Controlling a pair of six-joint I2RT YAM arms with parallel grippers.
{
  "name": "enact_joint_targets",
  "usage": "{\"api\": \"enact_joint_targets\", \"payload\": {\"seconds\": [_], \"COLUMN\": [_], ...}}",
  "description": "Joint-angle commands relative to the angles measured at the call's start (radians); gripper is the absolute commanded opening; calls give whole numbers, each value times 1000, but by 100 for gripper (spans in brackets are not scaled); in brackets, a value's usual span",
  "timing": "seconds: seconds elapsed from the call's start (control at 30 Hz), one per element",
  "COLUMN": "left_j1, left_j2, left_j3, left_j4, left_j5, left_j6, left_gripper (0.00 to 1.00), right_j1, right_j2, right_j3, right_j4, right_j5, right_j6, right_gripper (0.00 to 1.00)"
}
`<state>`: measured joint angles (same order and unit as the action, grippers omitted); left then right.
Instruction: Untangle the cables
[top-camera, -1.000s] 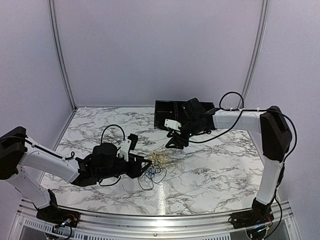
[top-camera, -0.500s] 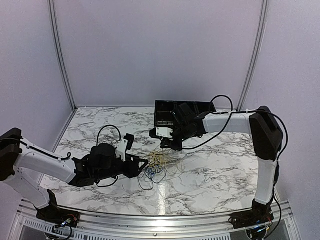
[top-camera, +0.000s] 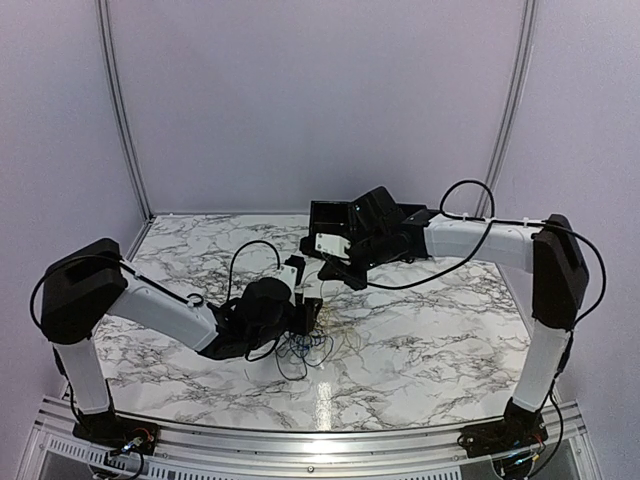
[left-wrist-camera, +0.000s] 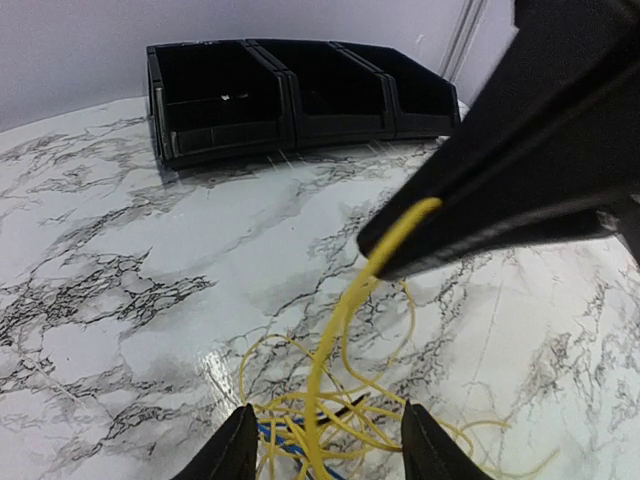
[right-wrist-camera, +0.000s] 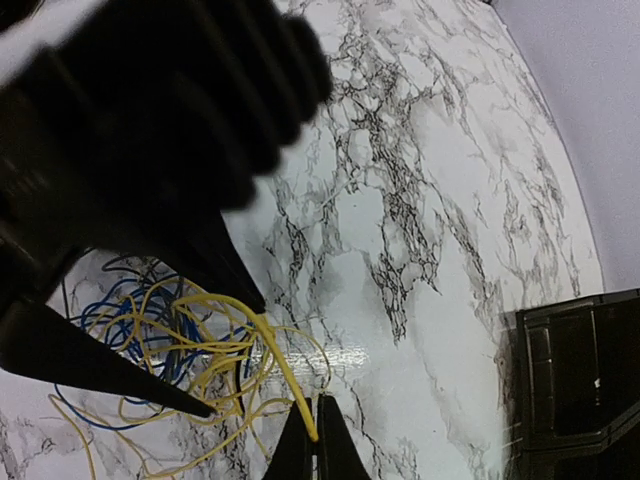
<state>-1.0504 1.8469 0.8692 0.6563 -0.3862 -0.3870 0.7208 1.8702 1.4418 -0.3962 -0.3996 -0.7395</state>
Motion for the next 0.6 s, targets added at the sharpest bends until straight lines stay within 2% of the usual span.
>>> {"api": "enact_joint_targets", "payload": {"seconds": [0.0,0.13,0.3,0.57], "left_j1": [13,15,15,15], "left_j2": [98,193,273,291], "left_j3": [70,90,95,67], "left_j4": [48,87,108,110], "left_j5": [-97,-77,-45,-30], "left_j6": [-36,-77,-113,-143], "left_gripper": [49,46,44,43], "right_j1": [11,9,-10,-125], "right_j2": [-60,-179,-291,-436], "right_j3": [51,73,193,338], "right_j4": [-103,-125,-183,-151], "right_j5": [-52,-95,-94,-92], "right_j6": [60,88,105,153], "right_gripper": [0,0,0,0]}}
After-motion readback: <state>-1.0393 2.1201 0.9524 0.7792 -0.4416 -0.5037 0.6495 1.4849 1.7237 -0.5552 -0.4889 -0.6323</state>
